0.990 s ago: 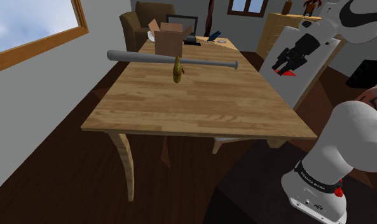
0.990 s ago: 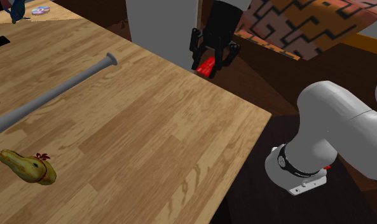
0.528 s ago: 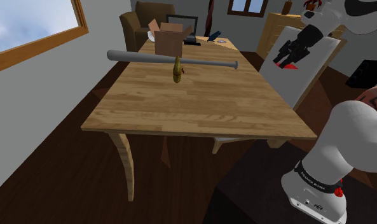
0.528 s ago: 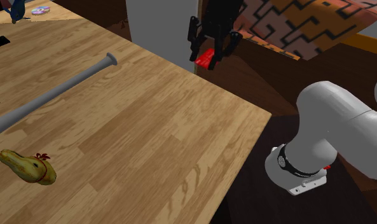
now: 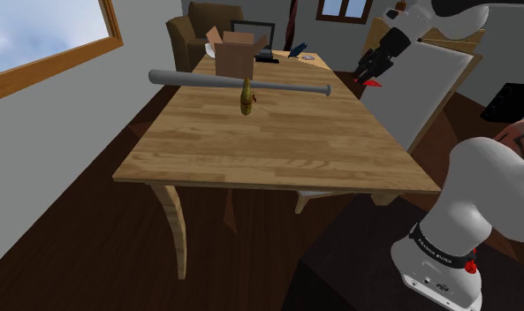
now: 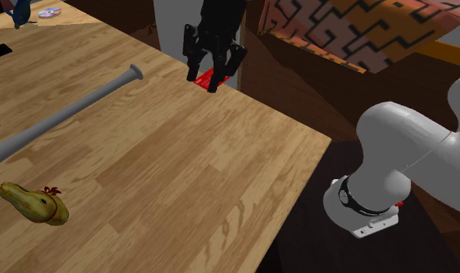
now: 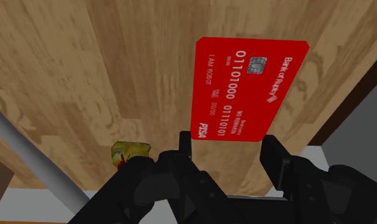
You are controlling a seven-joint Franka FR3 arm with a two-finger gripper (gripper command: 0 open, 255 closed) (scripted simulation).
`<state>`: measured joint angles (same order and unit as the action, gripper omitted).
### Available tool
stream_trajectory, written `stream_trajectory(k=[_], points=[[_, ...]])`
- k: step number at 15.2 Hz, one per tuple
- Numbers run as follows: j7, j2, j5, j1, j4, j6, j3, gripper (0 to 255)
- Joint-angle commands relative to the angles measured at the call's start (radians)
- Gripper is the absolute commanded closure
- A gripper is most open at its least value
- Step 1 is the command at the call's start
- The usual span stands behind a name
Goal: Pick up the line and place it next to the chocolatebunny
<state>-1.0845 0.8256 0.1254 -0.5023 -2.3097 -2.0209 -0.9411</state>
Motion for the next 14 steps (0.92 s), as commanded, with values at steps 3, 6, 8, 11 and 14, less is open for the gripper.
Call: stream_trajectory(k=[3,6,8,11,14], points=[[-0.005,-0.125,-0.050,-0.153,0.100,-0.059,-0.088,255],[-0.016,-0.216,-0.099,-0.285,0.185,-0.089,-0.178,255],[-0.026,-0.275,-0.135,-0.389,0.248,-0.102,-0.257,255],[-0.043,-0.355,-0.191,-0.583,0.354,-0.110,-0.419,255],[-0.035,-0.388,-0.212,-0.839,0.472,-0.107,-0.635,255]])
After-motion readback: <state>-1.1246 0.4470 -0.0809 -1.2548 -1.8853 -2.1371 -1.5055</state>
